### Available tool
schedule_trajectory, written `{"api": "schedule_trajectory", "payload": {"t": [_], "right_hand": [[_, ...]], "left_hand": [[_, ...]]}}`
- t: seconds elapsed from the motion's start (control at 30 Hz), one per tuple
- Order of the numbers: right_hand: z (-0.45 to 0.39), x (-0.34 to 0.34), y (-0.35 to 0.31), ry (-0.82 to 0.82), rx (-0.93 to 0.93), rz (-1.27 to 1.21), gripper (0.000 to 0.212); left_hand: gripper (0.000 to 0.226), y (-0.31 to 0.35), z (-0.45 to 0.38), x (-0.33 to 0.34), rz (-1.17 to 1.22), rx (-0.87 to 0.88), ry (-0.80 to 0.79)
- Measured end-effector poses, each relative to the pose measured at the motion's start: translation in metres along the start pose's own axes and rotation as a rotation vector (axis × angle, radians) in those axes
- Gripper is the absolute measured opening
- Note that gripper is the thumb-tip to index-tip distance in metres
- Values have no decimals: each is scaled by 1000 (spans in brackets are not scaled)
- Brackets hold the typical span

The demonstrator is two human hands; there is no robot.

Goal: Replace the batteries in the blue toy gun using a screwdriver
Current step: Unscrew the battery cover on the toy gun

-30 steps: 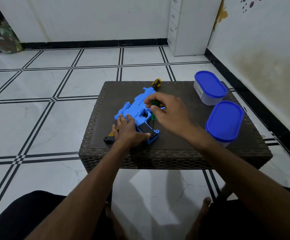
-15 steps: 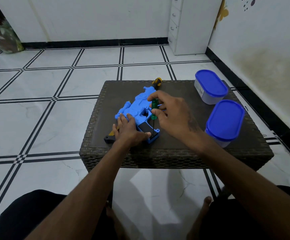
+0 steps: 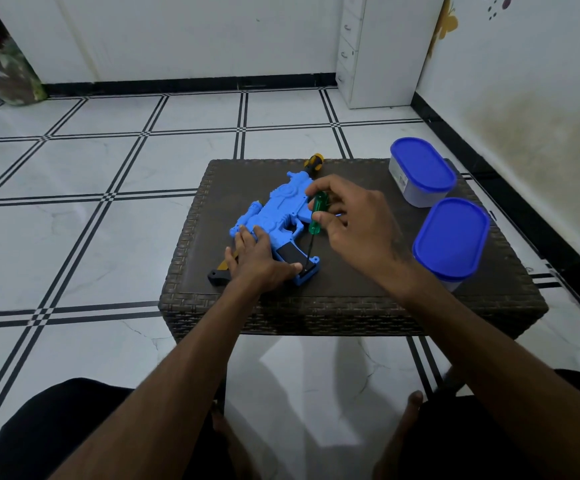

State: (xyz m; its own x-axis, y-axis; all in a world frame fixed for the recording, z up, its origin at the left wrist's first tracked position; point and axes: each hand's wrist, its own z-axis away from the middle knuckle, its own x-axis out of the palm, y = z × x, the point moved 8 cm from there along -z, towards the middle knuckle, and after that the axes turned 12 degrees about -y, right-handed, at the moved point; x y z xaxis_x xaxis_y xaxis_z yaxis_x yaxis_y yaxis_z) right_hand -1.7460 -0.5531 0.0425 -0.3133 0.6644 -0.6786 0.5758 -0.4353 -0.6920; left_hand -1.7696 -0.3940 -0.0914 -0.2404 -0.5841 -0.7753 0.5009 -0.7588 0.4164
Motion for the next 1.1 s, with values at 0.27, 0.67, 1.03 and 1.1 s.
{"api": "schedule_trajectory", "payload": {"t": [0.27, 0.67, 1.03, 1.1], "right_hand": [[4, 5, 3, -9, -43, -32, 30], [3, 0, -9, 45, -98, 34, 29], [10, -3, -6, 53, -134, 9, 14], [10, -2, -8, 41, -137, -2, 23]], "left_hand": [[115, 0, 1, 0, -3, -4, -1], [106, -2, 7, -8, -117, 47, 51], [112, -10, 22, -11, -195, 8, 180], [108, -11, 25, -12, -181, -5, 195]]}}
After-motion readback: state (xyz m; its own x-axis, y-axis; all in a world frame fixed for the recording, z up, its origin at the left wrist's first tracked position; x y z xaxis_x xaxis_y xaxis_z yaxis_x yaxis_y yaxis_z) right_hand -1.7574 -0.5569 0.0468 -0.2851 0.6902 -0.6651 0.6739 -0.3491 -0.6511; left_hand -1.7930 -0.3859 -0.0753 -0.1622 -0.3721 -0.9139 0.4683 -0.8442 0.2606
